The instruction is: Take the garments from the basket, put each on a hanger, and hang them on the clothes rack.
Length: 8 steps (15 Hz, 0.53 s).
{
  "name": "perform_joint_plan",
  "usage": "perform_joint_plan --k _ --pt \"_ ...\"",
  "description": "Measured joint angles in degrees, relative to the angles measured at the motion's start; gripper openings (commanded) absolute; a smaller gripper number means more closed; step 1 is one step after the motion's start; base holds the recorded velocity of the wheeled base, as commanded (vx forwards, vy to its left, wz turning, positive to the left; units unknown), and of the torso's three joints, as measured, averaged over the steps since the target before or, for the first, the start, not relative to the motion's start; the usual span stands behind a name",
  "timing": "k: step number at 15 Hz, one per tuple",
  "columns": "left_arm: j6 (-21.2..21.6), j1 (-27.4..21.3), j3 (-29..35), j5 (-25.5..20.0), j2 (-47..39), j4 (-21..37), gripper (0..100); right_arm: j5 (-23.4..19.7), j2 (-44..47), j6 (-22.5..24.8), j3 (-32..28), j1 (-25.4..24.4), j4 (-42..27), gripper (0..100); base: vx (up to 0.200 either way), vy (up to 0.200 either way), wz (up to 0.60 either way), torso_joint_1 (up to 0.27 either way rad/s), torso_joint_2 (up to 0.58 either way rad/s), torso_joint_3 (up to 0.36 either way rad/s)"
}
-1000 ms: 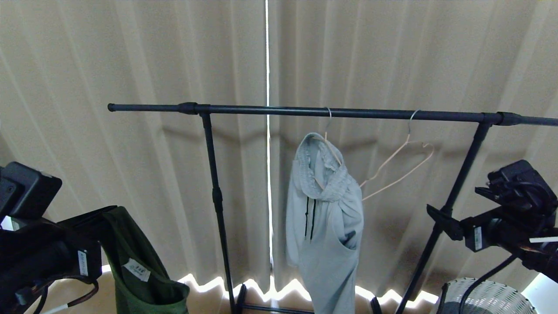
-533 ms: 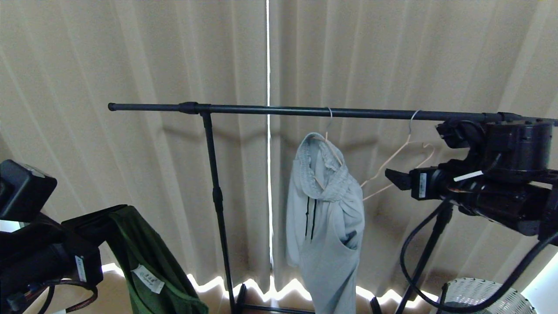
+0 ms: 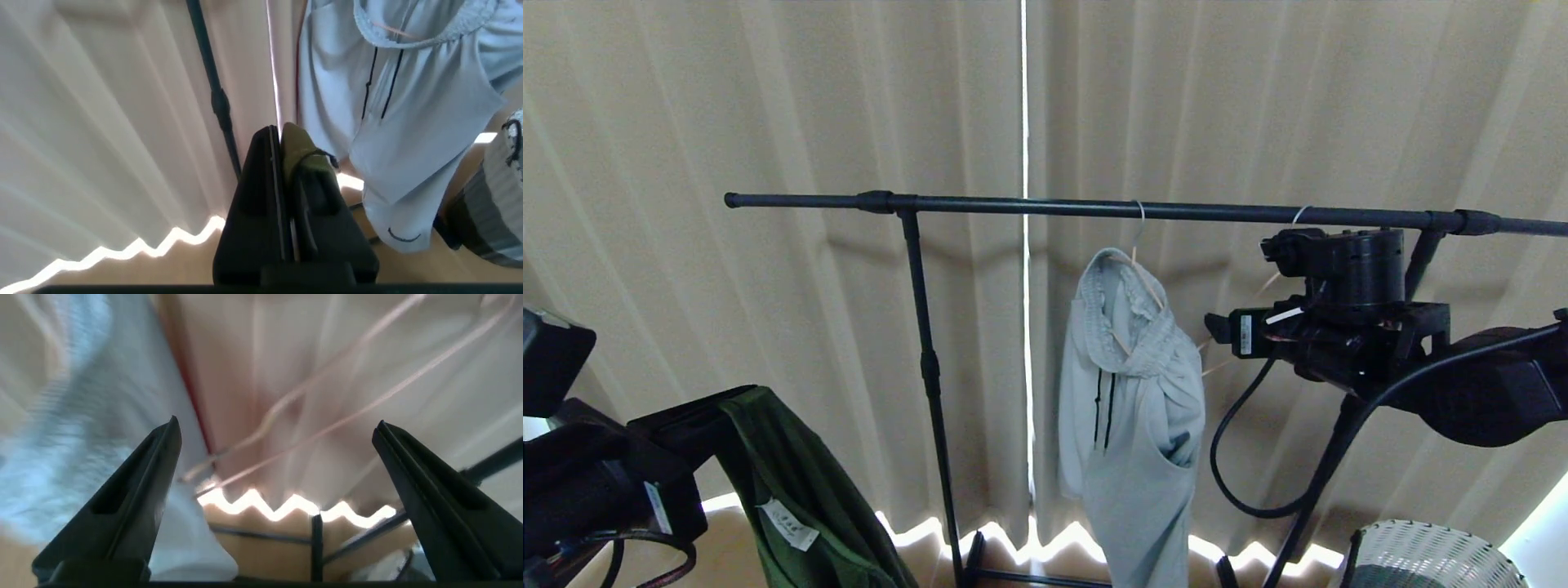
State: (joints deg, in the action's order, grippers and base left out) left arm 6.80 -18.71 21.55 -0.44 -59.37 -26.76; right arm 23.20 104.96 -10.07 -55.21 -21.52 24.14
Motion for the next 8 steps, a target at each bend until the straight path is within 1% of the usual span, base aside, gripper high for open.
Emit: perform_joint_plan --k 3,8 --pt "-1.9 0.3 -2.0 0.0 1.1 0.1 0 0.8 1.4 0.1 -2.1 0.8 -0.4 100 0.0 0.0 0.0 0.0 0.0 0.0" --pt "-1.6 0.4 -1.3 -0.1 1.7 0.0 0 1.0 3.6 0.1 -4.0 2.8 -0.4 100 0.0 0.0 0.0 0.0 0.0 0.0"
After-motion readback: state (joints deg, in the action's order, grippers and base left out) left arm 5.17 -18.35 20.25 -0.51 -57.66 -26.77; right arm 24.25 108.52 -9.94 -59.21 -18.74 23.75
